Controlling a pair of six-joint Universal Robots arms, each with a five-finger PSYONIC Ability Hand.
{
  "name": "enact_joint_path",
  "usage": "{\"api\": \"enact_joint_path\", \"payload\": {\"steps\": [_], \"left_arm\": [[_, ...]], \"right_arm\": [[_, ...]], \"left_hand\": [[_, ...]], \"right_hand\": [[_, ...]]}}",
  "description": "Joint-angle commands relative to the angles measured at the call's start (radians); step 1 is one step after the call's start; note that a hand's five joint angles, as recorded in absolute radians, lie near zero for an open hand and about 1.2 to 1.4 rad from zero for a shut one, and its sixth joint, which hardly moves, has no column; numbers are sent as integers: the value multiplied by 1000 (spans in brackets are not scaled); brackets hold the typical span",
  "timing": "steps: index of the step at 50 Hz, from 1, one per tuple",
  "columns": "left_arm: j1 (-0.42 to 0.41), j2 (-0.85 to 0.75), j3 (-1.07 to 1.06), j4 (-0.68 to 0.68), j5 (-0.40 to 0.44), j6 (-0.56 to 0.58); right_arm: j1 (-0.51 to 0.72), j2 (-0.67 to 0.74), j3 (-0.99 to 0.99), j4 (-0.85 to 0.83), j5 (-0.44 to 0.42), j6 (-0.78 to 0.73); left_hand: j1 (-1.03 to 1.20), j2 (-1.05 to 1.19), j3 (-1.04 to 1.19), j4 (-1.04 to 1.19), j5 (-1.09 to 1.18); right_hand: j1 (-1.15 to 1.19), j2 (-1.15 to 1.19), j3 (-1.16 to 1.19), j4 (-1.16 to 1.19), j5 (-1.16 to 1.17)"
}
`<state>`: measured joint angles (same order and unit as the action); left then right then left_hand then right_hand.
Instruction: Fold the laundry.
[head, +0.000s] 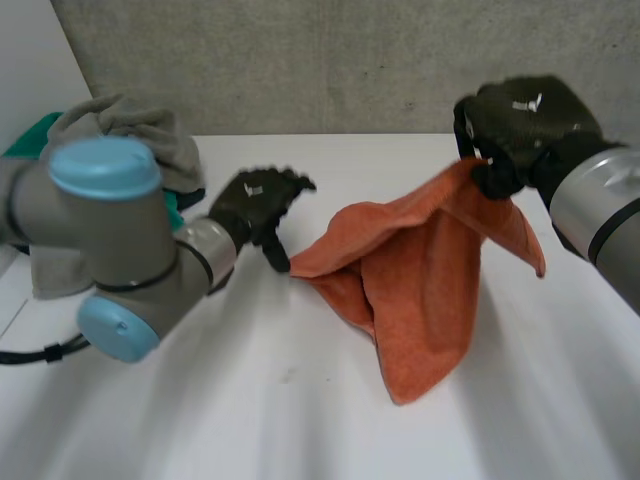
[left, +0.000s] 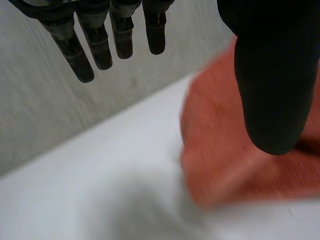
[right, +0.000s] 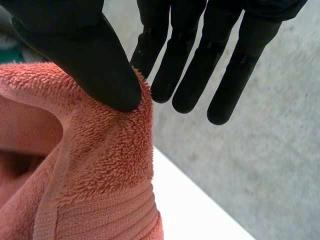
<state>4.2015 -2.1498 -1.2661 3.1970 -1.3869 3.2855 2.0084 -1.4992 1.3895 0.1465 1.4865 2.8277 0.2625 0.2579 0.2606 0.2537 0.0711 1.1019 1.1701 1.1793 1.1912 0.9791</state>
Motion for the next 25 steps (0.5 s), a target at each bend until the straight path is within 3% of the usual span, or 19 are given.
{"api": "enact_joint_path", "payload": {"steps": [1,9,13,17,20,25], "left_arm": [[2,-107,13,66,-17,-36],[-15,-208,114,67,-18,-168],[-37,-260,172,61,-1,-303],[-52,-282,197,50,57,-476],[-69,-282,179,49,158,-590],[-109,-256,114,47,169,-595]], "right_arm": [[21,-119,-63,-5,-12,105],[42,-219,-73,7,-29,136],[56,-240,-70,8,-23,171],[52,-243,-58,2,-20,176],[38,-234,-55,2,-20,176],[38,-219,-46,5,-23,170]], "left_hand": [[-28,-24,-27,-20,-12],[-23,-18,-21,-14,-6],[36,41,38,45,53],[130,135,132,139,147],[156,161,158,165,173],[218,223,220,227,235]], "right_hand": [[294,226,217,205,243],[294,226,217,205,243],[294,226,217,205,243],[294,226,217,205,243],[294,226,217,205,243],[294,226,217,205,243]]}}
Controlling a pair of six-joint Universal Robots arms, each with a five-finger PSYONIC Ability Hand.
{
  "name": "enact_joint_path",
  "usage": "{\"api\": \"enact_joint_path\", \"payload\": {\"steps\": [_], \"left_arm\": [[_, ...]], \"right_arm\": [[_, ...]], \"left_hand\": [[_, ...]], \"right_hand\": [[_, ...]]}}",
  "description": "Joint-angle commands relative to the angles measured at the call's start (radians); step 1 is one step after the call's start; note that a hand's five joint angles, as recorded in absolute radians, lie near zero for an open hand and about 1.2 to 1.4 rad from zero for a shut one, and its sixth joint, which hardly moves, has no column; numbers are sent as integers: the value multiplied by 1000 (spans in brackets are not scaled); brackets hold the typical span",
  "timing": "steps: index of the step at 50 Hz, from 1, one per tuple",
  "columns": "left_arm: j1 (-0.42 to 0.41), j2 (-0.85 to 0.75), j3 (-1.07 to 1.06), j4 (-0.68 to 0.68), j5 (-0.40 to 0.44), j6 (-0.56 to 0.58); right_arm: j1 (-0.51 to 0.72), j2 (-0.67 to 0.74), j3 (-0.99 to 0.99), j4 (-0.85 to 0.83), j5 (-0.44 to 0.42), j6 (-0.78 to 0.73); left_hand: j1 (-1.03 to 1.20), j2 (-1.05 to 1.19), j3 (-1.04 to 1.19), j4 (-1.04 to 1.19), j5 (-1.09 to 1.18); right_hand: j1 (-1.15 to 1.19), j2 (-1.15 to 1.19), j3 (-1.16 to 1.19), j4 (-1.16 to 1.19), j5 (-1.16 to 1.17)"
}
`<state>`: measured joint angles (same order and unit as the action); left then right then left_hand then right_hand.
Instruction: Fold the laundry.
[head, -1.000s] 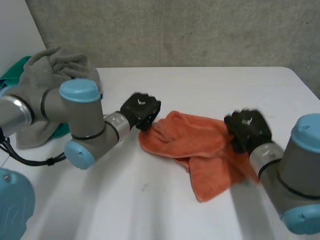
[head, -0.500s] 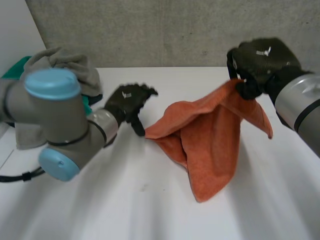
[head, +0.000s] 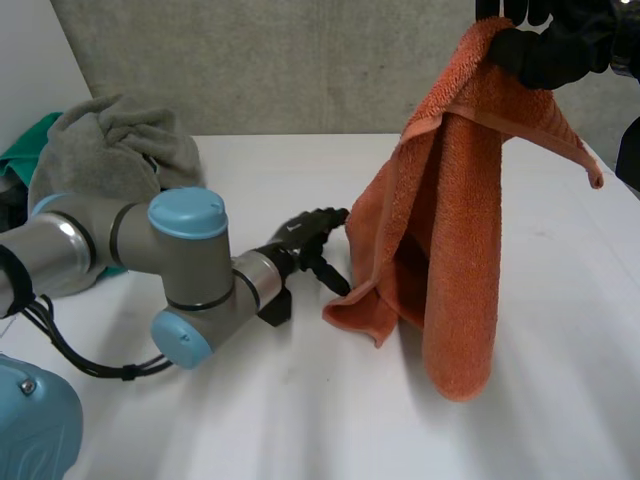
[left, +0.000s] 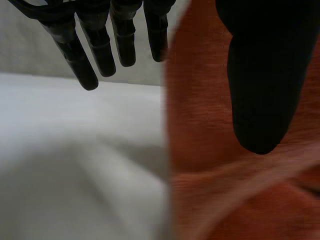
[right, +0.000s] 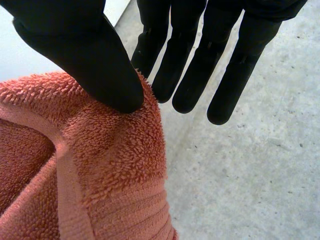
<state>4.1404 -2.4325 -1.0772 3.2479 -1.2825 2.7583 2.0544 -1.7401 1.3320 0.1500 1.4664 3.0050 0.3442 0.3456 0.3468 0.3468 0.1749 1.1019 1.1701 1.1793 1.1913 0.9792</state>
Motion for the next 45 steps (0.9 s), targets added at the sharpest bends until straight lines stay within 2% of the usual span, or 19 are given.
{"api": "enact_joint_path", "payload": {"steps": [1,7,14,19,22,35,37,38,39,40,42,43,45], "left_arm": [[-46,42,-84,1,55,-66],[84,182,-118,-3,-78,-4],[139,265,-235,-26,-87,168],[107,286,-355,-23,-84,219],[51,279,-380,-11,-86,219],[-63,92,-204,29,-100,195],[-83,67,-159,29,-104,169],[-86,58,-145,29,-110,159],[-88,47,-133,30,-122,149],[-86,33,-109,33,-161,127],[-86,29,-83,30,-222,103],[-83,30,-55,26,-280,74],[-74,36,-35,18,-328,60]], "right_arm": [[-8,27,13,0,-5,-9],[-25,40,26,-4,-12,-12],[-31,34,21,-3,-15,-9],[-22,28,9,-4,-12,0],[-17,27,-4,-4,-9,3],[-8,-7,-74,-1,3,49],[-6,-9,-83,0,5,60],[-8,-9,-85,2,5,64],[-8,-10,-85,2,5,68],[-14,-10,-83,3,6,75],[-22,-12,-74,3,8,80],[-23,-12,-70,3,8,81],[-25,-9,-57,5,11,80]], "left_hand": [[136,135,134,134,131],[122,121,119,119,117],[110,109,107,107,105],[110,109,107,107,105],[101,100,99,99,96],[72,70,69,69,67],[168,167,166,166,163],[300,298,297,297,294],[504,503,502,502,499],[998,996,995,995,992],[1052,1051,1050,1049,1047],[1052,1051,1050,1049,1047],[1052,1051,1050,1049,1047]], "right_hand": [[294,226,217,205,243],[294,226,217,205,243],[294,226,217,205,243],[294,226,217,205,243],[294,226,217,205,243],[294,226,217,205,243],[294,226,217,205,243],[294,226,217,205,243],[294,226,217,205,243],[294,226,217,205,243],[294,226,217,205,243],[294,226,217,205,243],[294,226,217,205,243]]}}
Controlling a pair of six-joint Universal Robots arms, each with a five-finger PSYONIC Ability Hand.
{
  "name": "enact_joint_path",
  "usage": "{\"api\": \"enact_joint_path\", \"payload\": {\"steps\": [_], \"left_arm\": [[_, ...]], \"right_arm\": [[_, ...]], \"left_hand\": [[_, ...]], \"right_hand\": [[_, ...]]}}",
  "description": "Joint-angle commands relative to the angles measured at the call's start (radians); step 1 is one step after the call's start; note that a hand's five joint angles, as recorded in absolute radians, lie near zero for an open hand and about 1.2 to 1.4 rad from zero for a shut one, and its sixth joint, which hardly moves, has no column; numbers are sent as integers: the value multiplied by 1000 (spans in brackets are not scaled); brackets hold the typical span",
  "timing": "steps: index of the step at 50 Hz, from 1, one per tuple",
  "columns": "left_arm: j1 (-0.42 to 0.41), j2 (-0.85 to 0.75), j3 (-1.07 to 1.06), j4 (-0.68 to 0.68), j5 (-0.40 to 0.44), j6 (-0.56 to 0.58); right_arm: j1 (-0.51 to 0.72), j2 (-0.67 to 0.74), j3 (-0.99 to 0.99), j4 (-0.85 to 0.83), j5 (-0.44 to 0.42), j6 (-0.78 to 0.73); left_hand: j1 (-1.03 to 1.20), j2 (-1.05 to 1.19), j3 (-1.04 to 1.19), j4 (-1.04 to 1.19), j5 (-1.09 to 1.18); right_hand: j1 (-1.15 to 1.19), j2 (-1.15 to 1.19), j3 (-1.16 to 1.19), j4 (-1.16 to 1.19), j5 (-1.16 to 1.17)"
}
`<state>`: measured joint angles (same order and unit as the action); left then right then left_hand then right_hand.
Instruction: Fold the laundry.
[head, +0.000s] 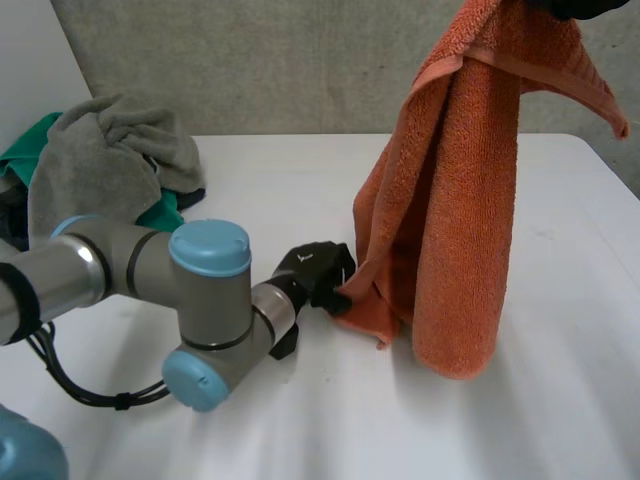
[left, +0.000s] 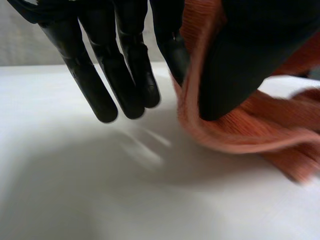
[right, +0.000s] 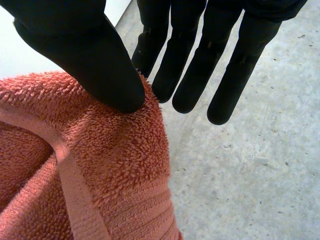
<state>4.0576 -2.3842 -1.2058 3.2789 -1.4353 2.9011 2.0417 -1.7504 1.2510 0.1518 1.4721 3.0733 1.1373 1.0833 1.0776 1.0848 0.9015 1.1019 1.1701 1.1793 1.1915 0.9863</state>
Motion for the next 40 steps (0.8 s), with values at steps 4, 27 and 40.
{"api": "enact_joint_path", "payload": {"steps": [4,27,40], "left_arm": [[35,68,77,-38,-197,-95],[322,485,-114,-133,6,437],[284,86,549,126,-77,555]], "right_arm": [[-40,5,50,15,16,-7],[-427,365,53,267,-159,-456],[-238,709,-375,-91,161,-426]], "left_hand": [[259,313,319,311,320],[259,313,319,311,320],[259,313,319,311,320]], "right_hand": [[294,226,217,205,235],[294,226,217,205,235],[294,226,217,205,235]]}}
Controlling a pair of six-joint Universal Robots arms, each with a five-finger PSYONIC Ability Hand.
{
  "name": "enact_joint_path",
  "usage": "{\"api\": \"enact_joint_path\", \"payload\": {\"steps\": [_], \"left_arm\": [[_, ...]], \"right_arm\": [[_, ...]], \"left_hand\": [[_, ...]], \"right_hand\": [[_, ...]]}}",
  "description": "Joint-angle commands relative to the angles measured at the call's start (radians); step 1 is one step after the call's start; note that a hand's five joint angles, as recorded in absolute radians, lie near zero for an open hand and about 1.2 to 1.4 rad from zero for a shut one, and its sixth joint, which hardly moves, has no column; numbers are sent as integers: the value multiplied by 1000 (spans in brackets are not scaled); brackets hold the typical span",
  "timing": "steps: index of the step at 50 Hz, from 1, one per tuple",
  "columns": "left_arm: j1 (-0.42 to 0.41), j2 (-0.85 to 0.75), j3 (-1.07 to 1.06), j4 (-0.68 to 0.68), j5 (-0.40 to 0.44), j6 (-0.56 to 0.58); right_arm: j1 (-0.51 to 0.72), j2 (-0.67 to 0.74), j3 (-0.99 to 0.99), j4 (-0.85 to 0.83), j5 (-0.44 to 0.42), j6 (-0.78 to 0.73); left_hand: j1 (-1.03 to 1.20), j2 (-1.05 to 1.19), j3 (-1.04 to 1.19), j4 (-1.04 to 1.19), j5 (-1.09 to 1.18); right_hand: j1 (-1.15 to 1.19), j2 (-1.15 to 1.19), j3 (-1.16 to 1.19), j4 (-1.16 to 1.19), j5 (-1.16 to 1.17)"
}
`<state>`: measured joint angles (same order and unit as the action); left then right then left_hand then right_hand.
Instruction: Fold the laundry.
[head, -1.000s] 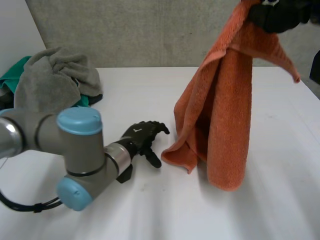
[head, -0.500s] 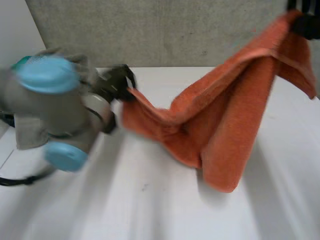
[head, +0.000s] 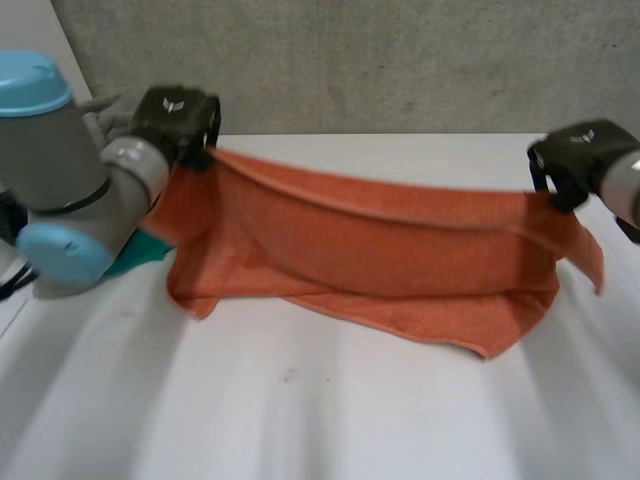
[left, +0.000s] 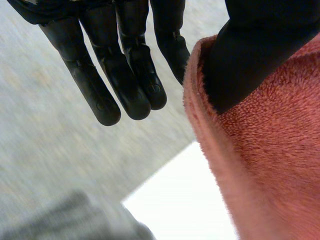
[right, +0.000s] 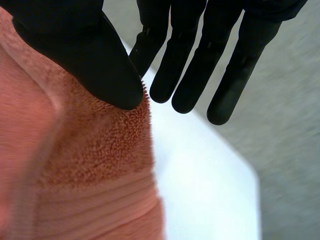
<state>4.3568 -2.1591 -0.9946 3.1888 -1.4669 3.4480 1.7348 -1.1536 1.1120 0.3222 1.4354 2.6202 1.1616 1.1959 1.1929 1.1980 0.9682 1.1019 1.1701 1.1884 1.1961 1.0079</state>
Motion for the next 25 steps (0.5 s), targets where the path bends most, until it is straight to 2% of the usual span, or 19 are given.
{"api": "enact_joint_path", "payload": {"steps": [1,5,8,12,15,21,25], "left_arm": [[-14,-142,374,320,-67,10],[-8,-133,404,524,-95,11],[-8,-114,398,549,-93,11],[-20,-79,341,473,-85,11],[-25,-58,233,398,-82,10],[-26,59,-89,312,-81,14],[-28,81,-277,289,-81,16]], "right_arm": [[72,111,-265,-382,223,31],[75,83,-264,-648,218,28],[75,69,-259,-698,198,27],[75,63,-253,-642,135,26],[71,49,-230,-517,97,27],[68,60,-129,-295,77,24],[69,95,-57,-187,77,15]], "left_hand": [[235,200,203,198,254],[235,200,203,198,254],[235,200,203,198,254],[235,200,203,198,254],[235,200,203,198,254],[235,200,203,198,254],[235,200,203,198,254]], "right_hand": [[294,226,208,200,214],[294,226,208,200,214],[294,226,208,200,214],[294,226,208,200,214],[294,226,208,200,214],[294,226,208,200,214],[294,226,208,200,214]]}}
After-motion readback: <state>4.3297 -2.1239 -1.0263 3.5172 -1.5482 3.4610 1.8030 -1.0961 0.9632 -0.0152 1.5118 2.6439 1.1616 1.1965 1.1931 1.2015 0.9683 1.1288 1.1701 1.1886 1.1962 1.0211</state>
